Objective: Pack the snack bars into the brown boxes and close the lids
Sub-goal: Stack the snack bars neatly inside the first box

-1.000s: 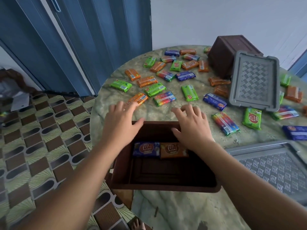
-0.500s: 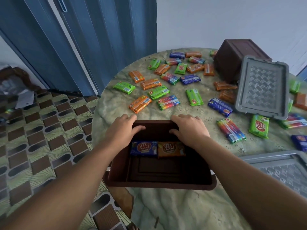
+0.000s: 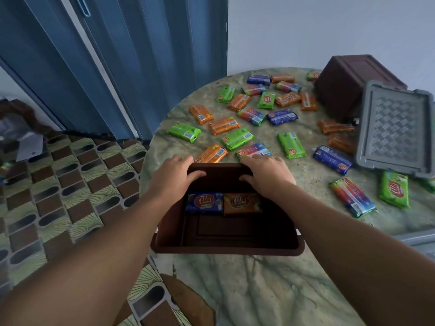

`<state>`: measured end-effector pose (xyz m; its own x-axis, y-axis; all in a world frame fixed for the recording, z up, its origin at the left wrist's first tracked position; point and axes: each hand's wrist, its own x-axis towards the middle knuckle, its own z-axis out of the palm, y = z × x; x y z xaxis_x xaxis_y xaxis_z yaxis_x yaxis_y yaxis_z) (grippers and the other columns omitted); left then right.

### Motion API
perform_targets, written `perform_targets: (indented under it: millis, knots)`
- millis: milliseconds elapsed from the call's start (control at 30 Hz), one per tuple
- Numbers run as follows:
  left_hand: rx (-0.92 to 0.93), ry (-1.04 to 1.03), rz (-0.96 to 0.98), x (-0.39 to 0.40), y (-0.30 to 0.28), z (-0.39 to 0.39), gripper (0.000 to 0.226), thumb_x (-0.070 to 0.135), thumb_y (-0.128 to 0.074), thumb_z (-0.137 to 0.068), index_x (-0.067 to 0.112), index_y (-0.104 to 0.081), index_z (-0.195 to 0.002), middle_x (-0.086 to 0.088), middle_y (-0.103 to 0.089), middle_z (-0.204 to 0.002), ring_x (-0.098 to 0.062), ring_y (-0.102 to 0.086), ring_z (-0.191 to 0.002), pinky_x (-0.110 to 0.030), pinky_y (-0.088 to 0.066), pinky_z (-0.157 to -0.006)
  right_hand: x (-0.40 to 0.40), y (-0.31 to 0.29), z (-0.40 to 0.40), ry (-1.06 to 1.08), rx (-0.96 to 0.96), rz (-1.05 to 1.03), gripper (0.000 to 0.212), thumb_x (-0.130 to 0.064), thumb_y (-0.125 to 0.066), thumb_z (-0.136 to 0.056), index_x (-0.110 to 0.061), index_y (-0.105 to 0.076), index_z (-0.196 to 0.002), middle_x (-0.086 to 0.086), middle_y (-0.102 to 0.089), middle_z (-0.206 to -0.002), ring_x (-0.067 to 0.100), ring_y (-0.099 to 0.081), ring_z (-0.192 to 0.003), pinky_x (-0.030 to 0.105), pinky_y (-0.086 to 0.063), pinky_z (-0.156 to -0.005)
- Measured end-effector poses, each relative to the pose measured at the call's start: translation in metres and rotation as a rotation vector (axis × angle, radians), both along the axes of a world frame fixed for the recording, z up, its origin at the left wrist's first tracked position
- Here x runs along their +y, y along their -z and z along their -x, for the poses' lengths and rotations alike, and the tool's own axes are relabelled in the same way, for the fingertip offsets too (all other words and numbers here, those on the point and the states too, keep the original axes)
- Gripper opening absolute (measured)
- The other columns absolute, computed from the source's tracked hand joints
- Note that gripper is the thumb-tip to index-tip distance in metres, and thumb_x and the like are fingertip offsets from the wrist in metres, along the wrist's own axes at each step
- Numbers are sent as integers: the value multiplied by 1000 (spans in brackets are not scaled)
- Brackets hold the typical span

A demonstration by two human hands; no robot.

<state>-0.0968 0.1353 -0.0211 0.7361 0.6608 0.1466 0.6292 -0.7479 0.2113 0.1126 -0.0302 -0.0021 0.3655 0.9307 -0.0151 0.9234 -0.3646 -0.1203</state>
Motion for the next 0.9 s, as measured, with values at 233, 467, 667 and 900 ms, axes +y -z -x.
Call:
perform_targets:
  millis: [233,467,667,900]
  knots:
    - [1,29,-32,17,2,-8,50,70,-51,-92,20,-51,-99,1,-55,-95,-18,-50,-84,-34,-37,-63,10,0,-3,42,21,-15,32,-50,-64,-94,-35,-53,-120,-4,-67,-118,26,-60,-113,42,-42,-90]
    - [25,22,-194,5,-5,-6,49,64,-57,-93,17,-62,-107,-4,-60,-97,-24,-58,-89,-31,-32,-65,8,-1,0,45,25,-30,33,-50,-65,-94,-34,-53,-120,-4,-66,-118,26,-59,-114,44,-42,-92]
    - [77,158,-344,-1,-8,-9,50,58,-49,-99,20,-62,-128,-4,-65,-109,-25,-58,-105,-39,-42,-92,6,-1,1,27,13,-22,38,-58,-57,-95,-32,-51,-123,-3,-64,-116,26,-59,-113,44,-41,-91]
    - [-103,181,-185,4,-17,-19,44,43,-38,-105,23,-62,-74,6,-61,-68,-21,-61,-70,-42,-43,-92,5,-18,7,146,270,-89,57,-69,-21,-101,-33,-65,-107,-2,-70,-107,24,-62,-106,43,-40,-92]
